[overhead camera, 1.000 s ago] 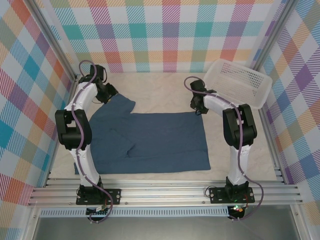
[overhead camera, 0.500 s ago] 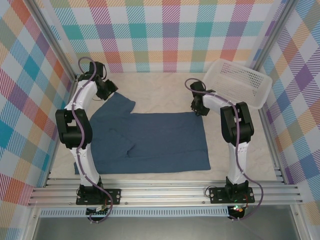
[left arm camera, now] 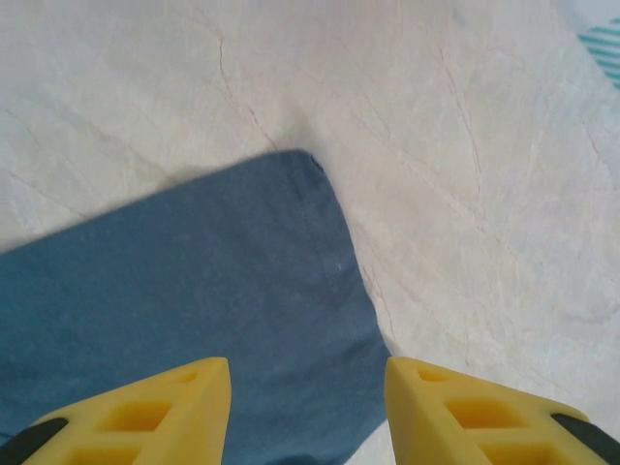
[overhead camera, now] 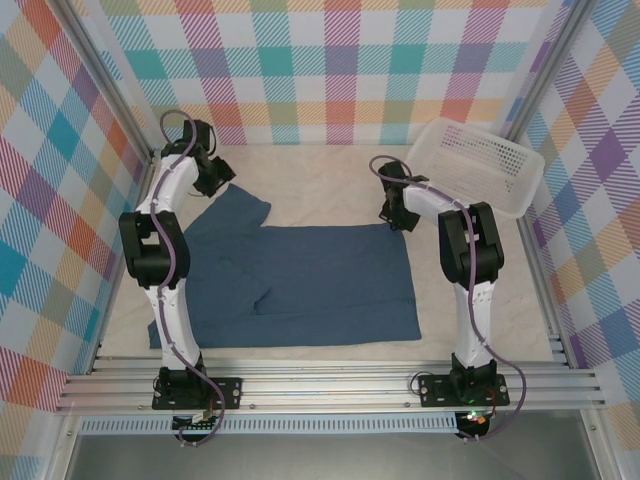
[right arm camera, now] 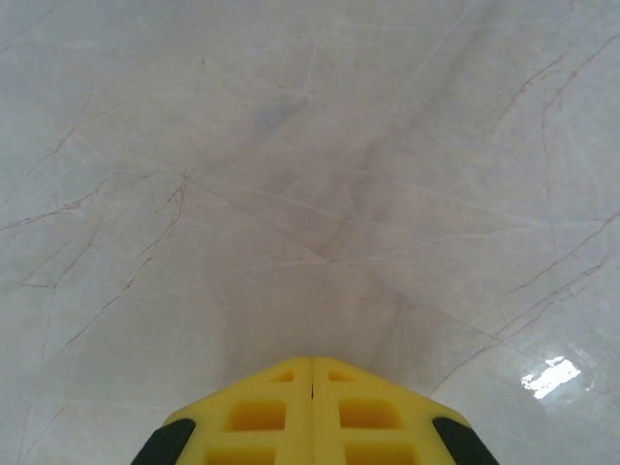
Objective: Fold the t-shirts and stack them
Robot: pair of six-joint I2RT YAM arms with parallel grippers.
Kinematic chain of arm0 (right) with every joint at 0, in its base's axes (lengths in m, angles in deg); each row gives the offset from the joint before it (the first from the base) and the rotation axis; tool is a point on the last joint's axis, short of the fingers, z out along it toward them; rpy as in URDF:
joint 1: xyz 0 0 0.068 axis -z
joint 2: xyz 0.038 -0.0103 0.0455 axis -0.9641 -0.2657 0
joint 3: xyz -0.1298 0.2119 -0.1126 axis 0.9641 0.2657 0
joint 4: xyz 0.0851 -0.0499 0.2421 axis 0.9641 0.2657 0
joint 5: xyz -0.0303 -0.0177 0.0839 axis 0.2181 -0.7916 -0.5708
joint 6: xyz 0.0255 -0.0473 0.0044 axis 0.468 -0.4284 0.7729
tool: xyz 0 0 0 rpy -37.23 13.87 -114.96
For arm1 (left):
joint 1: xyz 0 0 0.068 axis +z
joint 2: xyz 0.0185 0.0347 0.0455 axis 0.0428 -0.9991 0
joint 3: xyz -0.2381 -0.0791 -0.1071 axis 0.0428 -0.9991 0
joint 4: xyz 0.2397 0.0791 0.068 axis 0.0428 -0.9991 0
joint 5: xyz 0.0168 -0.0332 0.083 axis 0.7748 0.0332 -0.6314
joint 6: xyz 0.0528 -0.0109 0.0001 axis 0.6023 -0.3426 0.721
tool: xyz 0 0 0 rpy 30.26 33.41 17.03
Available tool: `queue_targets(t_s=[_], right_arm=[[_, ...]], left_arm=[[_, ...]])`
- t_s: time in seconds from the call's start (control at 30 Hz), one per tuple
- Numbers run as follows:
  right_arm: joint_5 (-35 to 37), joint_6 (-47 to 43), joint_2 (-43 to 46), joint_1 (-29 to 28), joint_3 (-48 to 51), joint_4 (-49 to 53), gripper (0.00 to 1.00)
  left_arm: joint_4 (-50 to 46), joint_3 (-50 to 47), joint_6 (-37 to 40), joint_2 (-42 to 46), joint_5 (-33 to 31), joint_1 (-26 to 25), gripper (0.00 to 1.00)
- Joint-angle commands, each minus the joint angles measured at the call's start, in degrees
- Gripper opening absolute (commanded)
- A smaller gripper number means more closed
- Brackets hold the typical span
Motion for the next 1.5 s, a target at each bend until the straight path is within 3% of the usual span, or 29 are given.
queue_targets(t_s=[0.0,0.37,0.5,0.67,1.03,1.27,1.47], right_arm=[[0.8,1.1,0.9,-0.2,-0.1,1.1,0.00],[-2.4,-1.2,2.7,0.4,-1.4,-0.3,0.00],[-4.0,-1.3,2.7,0.4,-1.7,0.2,0.00],[-4.7,-1.5,3.1,0.4,-1.2,0.0,0.00],[-5.8,-1.5,3.9,0.4,-0.1,0.2,0.00],[-5.8,-2.0,4.7,0.4,0.4,0.4,0.00],[-6.5,-2.6,5.0,0.4,0.6,-0.5,0.00]], left_arm=[[-2.6,4.6,1.2,-3.3,-4.8,-0.4,0.46],[-3.4,19.6,3.6,-15.4,-8.9,-1.4,0.48],[0.0,20.2,5.2,-17.9,-7.9,-2.3,0.48],[-4.7,24.2,5.6,-21.4,-11.7,-3.5,0.47],[-4.8,26.1,4.6,-25.4,-13.8,-3.8,0.43],[-7.0,27.4,3.3,-27.5,-14.3,-3.8,0.29],[-7.7,28.2,2.7,-26.6,-14.7,-4.1,0.00]])
